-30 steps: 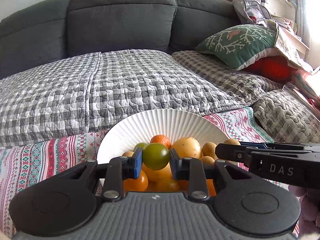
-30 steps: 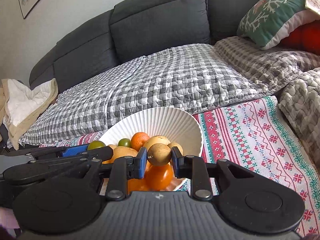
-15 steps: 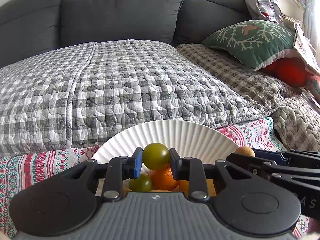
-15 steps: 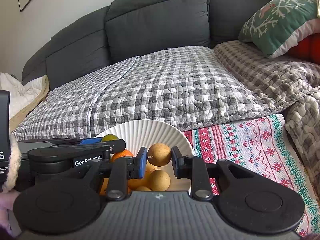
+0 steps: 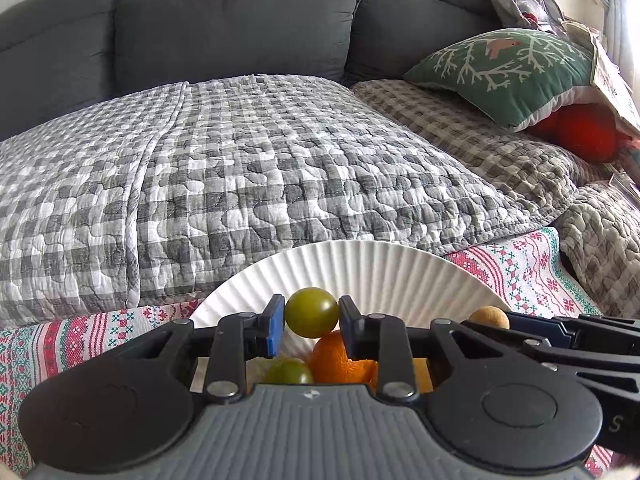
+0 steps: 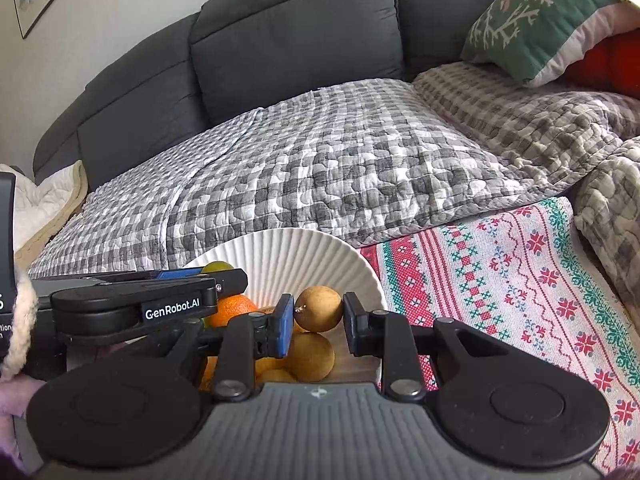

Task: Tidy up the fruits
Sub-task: 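Put the green tomato in the plate with left tool while right adds the brown fruit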

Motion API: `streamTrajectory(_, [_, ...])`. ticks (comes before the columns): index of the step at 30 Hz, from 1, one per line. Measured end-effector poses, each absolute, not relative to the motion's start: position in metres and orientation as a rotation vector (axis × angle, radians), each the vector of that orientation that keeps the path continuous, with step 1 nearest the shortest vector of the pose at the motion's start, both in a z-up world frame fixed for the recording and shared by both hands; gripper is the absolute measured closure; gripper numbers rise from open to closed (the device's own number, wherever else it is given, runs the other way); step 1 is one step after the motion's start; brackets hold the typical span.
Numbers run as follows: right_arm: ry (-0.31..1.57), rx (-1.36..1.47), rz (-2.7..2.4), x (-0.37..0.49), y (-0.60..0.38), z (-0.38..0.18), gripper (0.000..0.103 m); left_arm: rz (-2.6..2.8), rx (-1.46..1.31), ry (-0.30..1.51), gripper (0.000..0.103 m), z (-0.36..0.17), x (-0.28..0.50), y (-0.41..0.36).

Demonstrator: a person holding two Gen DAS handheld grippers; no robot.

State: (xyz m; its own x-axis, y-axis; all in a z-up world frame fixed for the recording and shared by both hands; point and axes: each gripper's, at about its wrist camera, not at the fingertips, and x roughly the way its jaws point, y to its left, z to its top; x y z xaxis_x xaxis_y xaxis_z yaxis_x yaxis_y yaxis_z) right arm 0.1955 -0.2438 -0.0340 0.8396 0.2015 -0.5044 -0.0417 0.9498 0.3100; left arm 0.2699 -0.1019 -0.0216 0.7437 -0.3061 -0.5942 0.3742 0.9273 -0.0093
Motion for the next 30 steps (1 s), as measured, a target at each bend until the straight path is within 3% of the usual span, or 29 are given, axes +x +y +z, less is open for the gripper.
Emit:
streamTrajectory(6, [0.560, 0.275, 0.123, 0.196, -0.239, -0.034, 0.079, -0.372, 0.119, 0.622, 0.083, -0.025, 0.272, -0.103])
streamTrajectory(13, [0.559, 0.294, 0.116, 0.198, -0.238, -0.034, 0.074, -0.359, 0.117, 0.605, 0.061, -0.024, 0.270, -0.096])
streamTrajectory(17, [0.561, 0.308, 0.118, 0.198, -0.236, -0.032, 0.060, -0.358, 0.125, 0.591, 0.052, -0.021, 0.265, -0.092])
streamTrajectory(25, [0.542, 0.219, 0.113, 0.184, -0.228, -0.016, 0.043, -0.341, 0.108, 0.580, 0.044, -0.008, 0.255, -0.083])
streamTrajectory(30, [0.540, 0.194, 0.108, 0.168, -0.233, -0.005, 0.034, -0.312, 0.089, 0.582, 0.029, 0.003, 0.241, -0.076])
